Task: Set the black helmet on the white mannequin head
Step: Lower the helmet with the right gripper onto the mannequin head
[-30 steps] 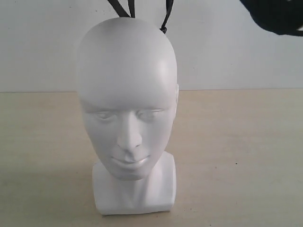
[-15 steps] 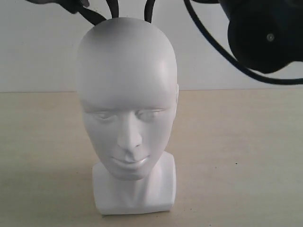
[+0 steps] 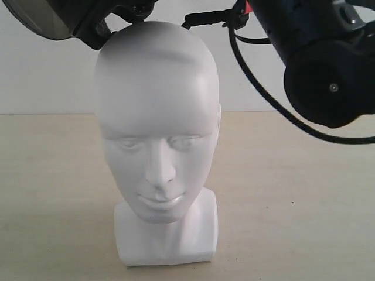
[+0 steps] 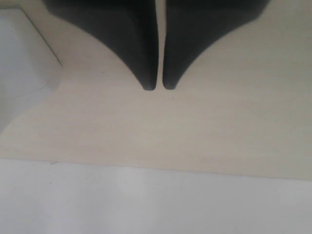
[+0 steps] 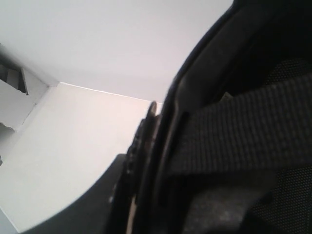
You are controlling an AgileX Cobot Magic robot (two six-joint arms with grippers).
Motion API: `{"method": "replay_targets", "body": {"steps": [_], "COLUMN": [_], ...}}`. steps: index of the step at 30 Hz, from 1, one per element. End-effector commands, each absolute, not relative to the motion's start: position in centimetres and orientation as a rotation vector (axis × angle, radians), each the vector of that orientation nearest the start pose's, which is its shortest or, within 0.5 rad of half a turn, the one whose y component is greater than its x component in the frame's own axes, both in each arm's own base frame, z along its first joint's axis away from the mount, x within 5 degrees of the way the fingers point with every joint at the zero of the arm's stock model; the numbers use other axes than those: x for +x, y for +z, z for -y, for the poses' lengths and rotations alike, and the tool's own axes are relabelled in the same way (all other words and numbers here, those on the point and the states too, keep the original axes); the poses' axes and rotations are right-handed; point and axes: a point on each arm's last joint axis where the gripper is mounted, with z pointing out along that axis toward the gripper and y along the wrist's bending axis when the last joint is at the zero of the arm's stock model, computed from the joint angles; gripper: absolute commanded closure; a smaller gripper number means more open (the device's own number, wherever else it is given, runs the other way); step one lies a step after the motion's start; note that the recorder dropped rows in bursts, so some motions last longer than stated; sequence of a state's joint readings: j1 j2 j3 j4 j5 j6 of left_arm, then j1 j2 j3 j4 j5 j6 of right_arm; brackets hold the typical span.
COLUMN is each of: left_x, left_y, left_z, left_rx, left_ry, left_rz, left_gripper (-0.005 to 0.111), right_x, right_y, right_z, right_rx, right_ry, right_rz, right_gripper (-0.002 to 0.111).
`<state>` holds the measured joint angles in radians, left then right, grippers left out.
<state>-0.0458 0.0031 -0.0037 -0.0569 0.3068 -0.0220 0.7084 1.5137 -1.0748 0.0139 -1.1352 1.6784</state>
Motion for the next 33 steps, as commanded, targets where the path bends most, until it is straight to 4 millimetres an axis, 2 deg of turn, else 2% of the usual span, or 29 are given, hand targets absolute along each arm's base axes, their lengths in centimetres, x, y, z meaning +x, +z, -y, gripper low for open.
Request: {"method": "replay_targets", "body": {"steps": [1, 6, 13, 19, 24, 33], "left_x": [5.4, 5.4, 5.4, 5.4, 5.4, 5.4], "left_y": [18.5, 18.5, 18.5, 18.5, 18.5, 18.5], "left_z": [0.4, 0.4, 0.4, 0.4, 0.4, 0.4], "left_rx": [-0.014, -0.014, -0.014, -0.014, -0.014, -0.014], "left_ry": [-0.098, -0.098, -0.098, -0.098, -0.098, -0.098], "left_rz": [-1.792, -1.792, -1.792, -1.792, -1.792, -1.792], "left_gripper": [0.102, 0.102, 0.102, 0.102, 0.102, 0.102], "right_x": [24.2, 24.1, 24.1, 23.4, 22.7, 22.4], "right_y": [41.7, 41.6, 40.1, 41.4, 41.5, 39.1], "right_z": [-20.9, -21.0, -20.5, -19.7, -19.0, -18.4], "right_rx": [0.402, 0.401, 0.487, 0.464, 0.455, 0.533], "right_ry": [2.295, 2.309, 2.312, 2.300, 2.280, 2.247], "right_rz": [-0.774, -0.784, -0.811, -0.758, -0.755, -0.820], "right_gripper": [0.108, 0.108, 0.108, 0.108, 0.108, 0.108]}}
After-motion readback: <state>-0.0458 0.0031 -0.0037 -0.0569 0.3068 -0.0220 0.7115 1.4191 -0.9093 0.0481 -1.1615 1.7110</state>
